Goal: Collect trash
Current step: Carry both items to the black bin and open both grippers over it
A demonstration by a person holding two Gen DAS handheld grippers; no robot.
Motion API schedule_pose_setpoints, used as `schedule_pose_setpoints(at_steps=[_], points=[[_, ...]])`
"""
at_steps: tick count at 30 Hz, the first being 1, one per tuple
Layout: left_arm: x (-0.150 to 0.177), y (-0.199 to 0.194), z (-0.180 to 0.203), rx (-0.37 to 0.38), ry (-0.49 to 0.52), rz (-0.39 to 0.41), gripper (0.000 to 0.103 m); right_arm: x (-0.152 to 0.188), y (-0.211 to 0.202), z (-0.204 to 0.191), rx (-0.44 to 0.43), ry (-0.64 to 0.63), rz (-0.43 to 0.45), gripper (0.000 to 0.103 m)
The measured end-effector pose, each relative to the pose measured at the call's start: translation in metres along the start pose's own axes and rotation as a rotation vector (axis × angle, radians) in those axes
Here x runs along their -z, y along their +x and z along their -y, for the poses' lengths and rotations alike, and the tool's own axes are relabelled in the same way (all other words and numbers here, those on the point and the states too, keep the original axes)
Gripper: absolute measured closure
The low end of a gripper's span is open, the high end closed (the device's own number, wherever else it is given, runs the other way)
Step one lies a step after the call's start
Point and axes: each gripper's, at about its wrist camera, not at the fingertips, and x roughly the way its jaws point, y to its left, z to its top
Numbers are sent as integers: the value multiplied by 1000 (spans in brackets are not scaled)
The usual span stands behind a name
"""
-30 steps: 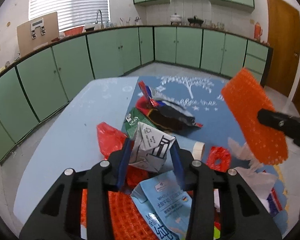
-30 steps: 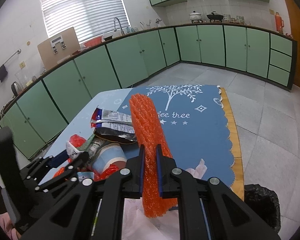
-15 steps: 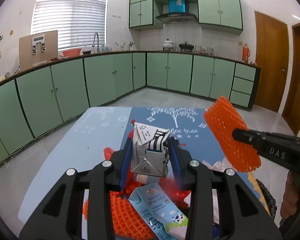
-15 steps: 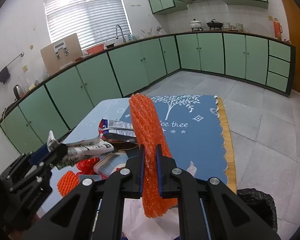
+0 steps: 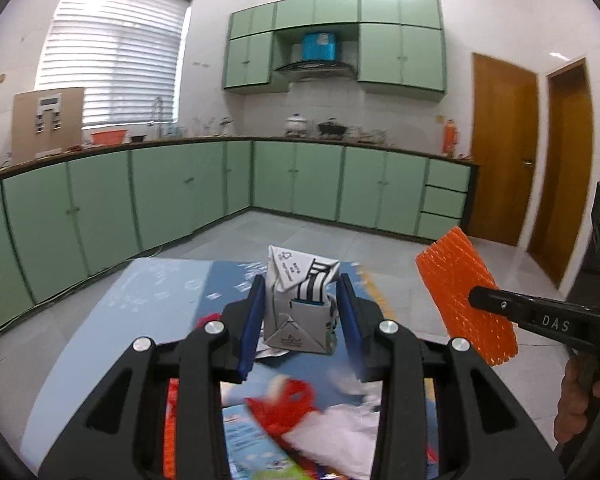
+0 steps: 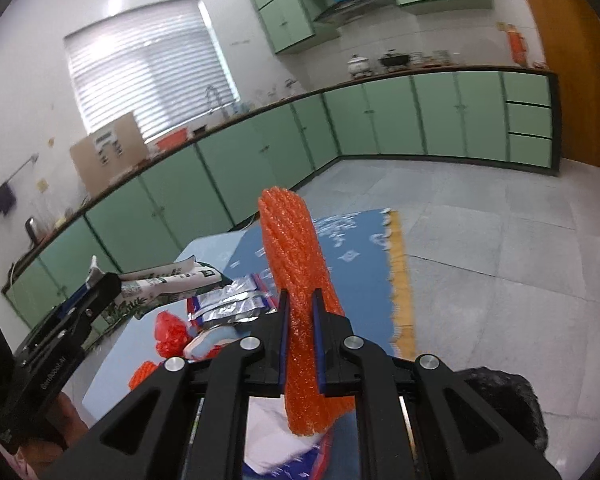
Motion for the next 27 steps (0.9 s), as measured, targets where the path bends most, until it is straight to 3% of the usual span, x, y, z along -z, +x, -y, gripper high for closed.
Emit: schedule_pose_setpoints(at_steps=[7,14,19,27], points=[[4,20,64,214,28,-29,69,10,-39,60,187,69,23,93],[41,55,130,409,77,-166,69,48,-51,118,351,169,-36,93],[76,75,167,496,114,-284,69,78,-55,139,441,198,-86,93],[110,102,193,552,145,-452,66,110,-63,172,468,291,-141,93]])
